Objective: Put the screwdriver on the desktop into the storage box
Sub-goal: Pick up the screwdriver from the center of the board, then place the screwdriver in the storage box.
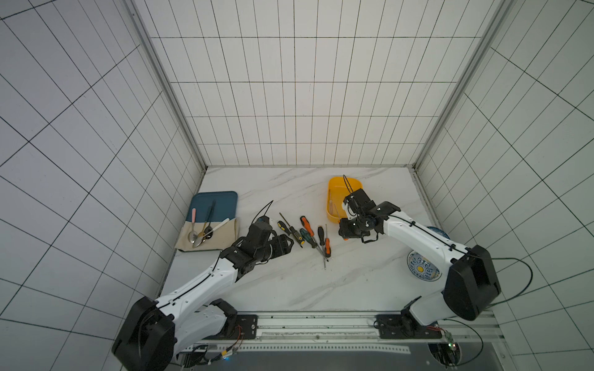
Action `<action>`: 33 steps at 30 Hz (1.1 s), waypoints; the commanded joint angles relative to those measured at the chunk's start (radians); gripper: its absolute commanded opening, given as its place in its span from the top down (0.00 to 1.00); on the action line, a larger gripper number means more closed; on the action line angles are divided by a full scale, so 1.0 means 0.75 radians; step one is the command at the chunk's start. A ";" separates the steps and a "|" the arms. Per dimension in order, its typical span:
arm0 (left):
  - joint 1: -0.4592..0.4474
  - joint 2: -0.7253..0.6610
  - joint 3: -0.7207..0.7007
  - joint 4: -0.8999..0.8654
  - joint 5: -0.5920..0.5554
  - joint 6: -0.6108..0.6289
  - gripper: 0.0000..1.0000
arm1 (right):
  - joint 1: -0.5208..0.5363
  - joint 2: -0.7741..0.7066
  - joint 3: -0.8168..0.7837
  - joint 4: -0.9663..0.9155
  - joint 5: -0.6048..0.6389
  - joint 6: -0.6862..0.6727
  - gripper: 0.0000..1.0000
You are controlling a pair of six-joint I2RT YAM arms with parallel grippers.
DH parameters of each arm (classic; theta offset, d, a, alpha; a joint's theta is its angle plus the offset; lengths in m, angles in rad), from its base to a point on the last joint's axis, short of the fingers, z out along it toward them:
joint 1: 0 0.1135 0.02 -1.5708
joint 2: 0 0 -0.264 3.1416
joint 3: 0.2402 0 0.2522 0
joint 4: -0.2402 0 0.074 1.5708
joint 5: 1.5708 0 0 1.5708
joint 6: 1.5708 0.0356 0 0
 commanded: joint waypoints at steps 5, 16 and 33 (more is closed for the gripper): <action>-0.006 -0.024 0.020 -0.003 0.008 -0.001 0.24 | -0.129 0.150 0.233 -0.005 -0.033 0.029 0.83; -0.006 -0.048 0.020 0.004 0.027 0.025 0.24 | -0.214 0.366 0.450 0.004 -0.010 0.056 0.83; -0.006 -0.036 0.020 0.005 0.029 0.013 0.24 | -0.273 0.737 0.731 0.032 -0.038 0.115 0.81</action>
